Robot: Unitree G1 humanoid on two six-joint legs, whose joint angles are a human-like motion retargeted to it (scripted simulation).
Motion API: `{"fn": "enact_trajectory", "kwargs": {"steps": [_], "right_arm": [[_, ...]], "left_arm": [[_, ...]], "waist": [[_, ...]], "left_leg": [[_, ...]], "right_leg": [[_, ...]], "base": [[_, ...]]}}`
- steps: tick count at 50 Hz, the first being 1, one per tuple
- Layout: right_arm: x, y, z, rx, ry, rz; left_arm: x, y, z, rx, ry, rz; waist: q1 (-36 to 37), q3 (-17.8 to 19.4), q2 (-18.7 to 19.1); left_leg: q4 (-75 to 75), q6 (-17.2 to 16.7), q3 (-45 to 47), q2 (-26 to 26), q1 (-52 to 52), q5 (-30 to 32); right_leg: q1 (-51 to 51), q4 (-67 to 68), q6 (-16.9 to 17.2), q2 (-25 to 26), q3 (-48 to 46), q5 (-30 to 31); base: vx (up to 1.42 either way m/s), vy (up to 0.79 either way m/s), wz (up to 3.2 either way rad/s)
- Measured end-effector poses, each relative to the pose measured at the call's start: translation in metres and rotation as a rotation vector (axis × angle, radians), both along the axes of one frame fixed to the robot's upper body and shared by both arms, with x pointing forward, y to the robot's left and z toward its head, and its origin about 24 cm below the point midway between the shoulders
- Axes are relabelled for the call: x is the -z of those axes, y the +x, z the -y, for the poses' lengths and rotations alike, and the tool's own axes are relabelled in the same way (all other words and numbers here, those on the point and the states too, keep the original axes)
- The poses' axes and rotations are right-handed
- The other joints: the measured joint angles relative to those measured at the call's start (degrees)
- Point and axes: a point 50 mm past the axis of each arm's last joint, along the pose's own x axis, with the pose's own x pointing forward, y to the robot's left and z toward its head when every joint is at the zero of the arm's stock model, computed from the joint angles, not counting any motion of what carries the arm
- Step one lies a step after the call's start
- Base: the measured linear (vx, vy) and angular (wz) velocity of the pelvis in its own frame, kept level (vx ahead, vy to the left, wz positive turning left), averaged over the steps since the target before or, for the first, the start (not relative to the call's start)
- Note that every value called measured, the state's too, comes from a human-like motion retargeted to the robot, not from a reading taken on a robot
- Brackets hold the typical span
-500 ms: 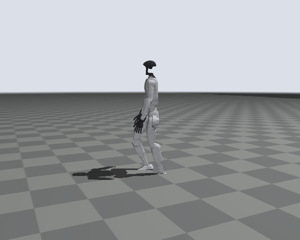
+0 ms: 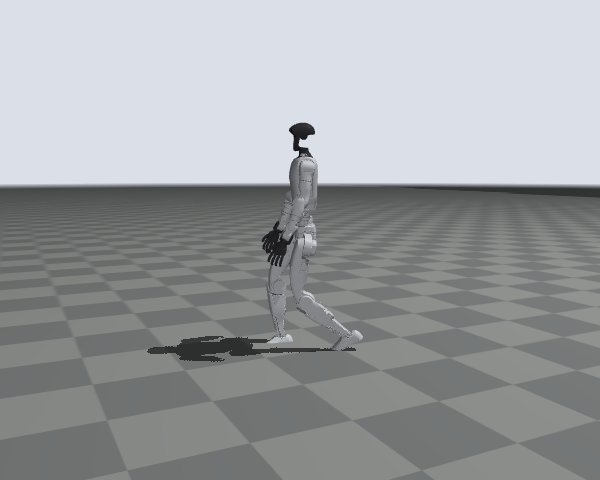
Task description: Walk
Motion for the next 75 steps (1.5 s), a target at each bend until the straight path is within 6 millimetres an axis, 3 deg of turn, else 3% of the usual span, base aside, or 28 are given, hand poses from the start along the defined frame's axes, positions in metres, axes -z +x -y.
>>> {"fn": "enact_trajectory", "kwargs": {"steps": [5, 10, 13, 17, 23, 25, 33, 37, 40, 45, 47, 50, 53, 57, 62, 67, 71, 75], "right_arm": [[-0.005, 0.005, 0.013, 0.015, -0.033, 0.037], [-0.006, 0.001, 0.022, 0.051, -0.067, 0.049], [-0.008, 0.006, 0.025, 0.073, -0.072, 0.065], [-0.008, 0.006, 0.025, 0.091, -0.065, 0.073], [-0.008, 0.007, 0.018, 0.066, -0.046, 0.077], [-0.009, 0.011, 0.015, 0.049, -0.041, 0.082], [-0.001, -0.004, 0.001, 0.006, -0.018, 0.037], [0.004, -0.015, -0.003, -0.009, -0.002, -0.008], [0.005, -0.018, -0.004, -0.015, 0.019, -0.037], [0.007, -0.021, -0.004, -0.014, 0.054, -0.069], [0.007, -0.02, -0.003, -0.009, 0.06, -0.073], [0.007, -0.02, -0.002, 0.0, 0.064, -0.075], [0.006, -0.015, -0.003, 0.007, 0.071, -0.064], [0.004, -0.01, -0.005, 0.009, 0.082, -0.05], [0.005, -0.01, -0.008, 0.02, 0.093, -0.05], [0.005, -0.011, -0.009, 0.03, 0.085, -0.046], [0.006, -0.016, -0.008, 0.029, 0.069, -0.044], [0.006, -0.02, -0.006, 0.01, 0.042, -0.032]], "left_arm": [[0.0, -0.005, -0.007, -0.053, -0.015, -0.004], [0.003, -0.015, -0.009, -0.103, -0.028, -0.016], [0.002, -0.014, -0.014, -0.134, -0.035, -0.015], [0.005, -0.023, -0.017, -0.173, -0.044, -0.035], [0.009, -0.036, -0.017, -0.204, -0.053, -0.073], [0.009, -0.036, -0.019, -0.211, -0.055, -0.078], [0.014, -0.055, -0.018, -0.254, -0.062, -0.13], [0.014, -0.058, -0.02, -0.28, -0.067, -0.137], [0.012, -0.053, -0.025, -0.291, -0.074, -0.121], [0.006, -0.038, -0.033, -0.271, -0.067, -0.077], [0.004, -0.031, -0.033, -0.258, -0.064, -0.057], [0.001, -0.02, -0.031, -0.234, -0.061, -0.03], [-0.003, -0.007, -0.029, -0.224, -0.061, -0.001], [-0.007, 0.007, -0.026, -0.221, -0.067, 0.033], [-0.008, 0.012, -0.019, -0.201, -0.07, 0.048], [-0.005, 0.008, -0.014, -0.158, -0.057, 0.032], [0.001, -0.007, -0.011, -0.145, -0.049, -0.011], [0.008, -0.03, -0.01, -0.166, -0.05, -0.07]], "waist": [[1.28, 0.15, 1.99], [3.62, 0.15, 2.43], [4.27, 1.07, 0.83], [5.2, 1.54, -0.62], [5.11, 0.71, -2.86], [4.63, 0.25, -4.27], [3.88, -3.05, -7.63], [3.04, -3.75, -11.08], [2.6, -2.45, -13.46], [1.79, -1.12, -14.41], [1.46, -0.65, -14.35], [0.45, -0.05, -14.81], [-0.26, 0.93, -15.04], [-0.96, 2.1, -13.21], [-1.37, 2.93, -11.19], [-0.96, 3.02, -9.05], [-0.6, 2.52, -8.86], [-0.12, 1.61, -7.51]], "left_leg": [[14.97, -1.84, 1.35, 3.39, -8.03, 4.54], [21.96, 2.75, 4.79, 7.76, -17.49, -0.95], [17.2, 5.58, 6.65, 7.26, -22.09, -3.39], [4.2, 6.61, 7.83, 5.2, -25.96, -3.63], [-22.03, 4.55, 6.84, -0.15, -27.96, 4.87], [-36.71, 4.19, 6.46, -2.21, -24.4, 11.17], [-37.21, 5.47, 6.93, -6.62, -25.63, 15.42], [-32.67, 7.77, 7.77, -10.57, -24.15, 13.86], [-30.84, 9.95, 8.06, -13.29, -20.33, 11.04], [-26.29, 11.87, 7.0, -13.73, -16.02, 4.49], [-24.68, 12.69, 6.65, -14.12, -14.73, 2.14], [-23.68, 13.82, 6.03, -15.94, -12.47, -0.42], [-26.63, 13.56, 4.82, -16.37, -8.06, -1.07], [-30.95, 12.27, 2.23, -14.28, -1.72, -1.36], [-33.19, 11.15, -0.69, -11.44, 4.0, -2.38], [-31.03, 10.71, -2.86, -8.68, 7.41, -5.13], [-23.18, 10.35, -3.42, -8.81, 7.68, -8.75], [-12.25, 8.57, -3.56, -7.8, 6.76, -11.01]], "right_leg": [[4.8, -2.88, -3.22, 1.94, -1.19, -4.97], [8.08, -2.25, -4.53, 2.45, -1.59, -10.89], [12.52, -5.28, -4.34, 0.59, -0.86, -12.48], [16.66, -6.47, -3.95, -1.29, 0.4, -14.96], [20.23, -6.59, -3.69, -4.53, 1.93, -19.48], [21.5, -7.28, -3.59, -6.32, 2.54, -20.73], [21.08, 5.7, -3.18, -9.4, 3.31, -27.26], [21.44, 14.55, 0.23, -12.26, 5.44, -24.82], [22.32, 22.45, 4.32, -13.69, 7.41, -17.44], [18.66, 37.66, 5.19, -11.28, 5.43, -4.13], [15.82, 42.74, 5.19, -12.17, 4.78, -4.14], [10.87, 48.08, 5.1, -15.88, 4.93, -9.59], [5.5, 47.91, 1.03, -19.45, 2.92, -16.03], [-0.17, 39.49, -2.15, -19.6, -0.14, -19.55], [-4.25, 23.76, -1.06, -16.35, -1.02, -16.48], [-5.56, 8.61, 2.23, -11.36, 1.67, -8.99], [-6.73, 9.04, 3.21, -9.13, 4.49, -7.1], [-6.78, 15.58, 1.25, -6.32, 4.5, -9.68]], "base": [[0.39, -0.06, -0.03], [0.39, -0.05, -0.01], [0.42, -0.03, 0.06], [0.46, -0.02, -0.09], [0.49, 0.01, -0.13], [0.51, 0.04, -0.08], [0.51, 0.08, -0.18], [0.52, 0.11, -0.09], [0.49, 0.08, -0.04], [0.45, -0.02, -0.03], [0.42, 0.09, 0.01], [0.41, 0.14, 0.19], [0.4, 0.03, 0.16], [0.39, -0.03, 0.17], [0.39, -0.06, 0.23], [0.4, -0.09, 0.21], [0.44, -0.12, 0.17], [0.5, -0.12, 0.06]]}}
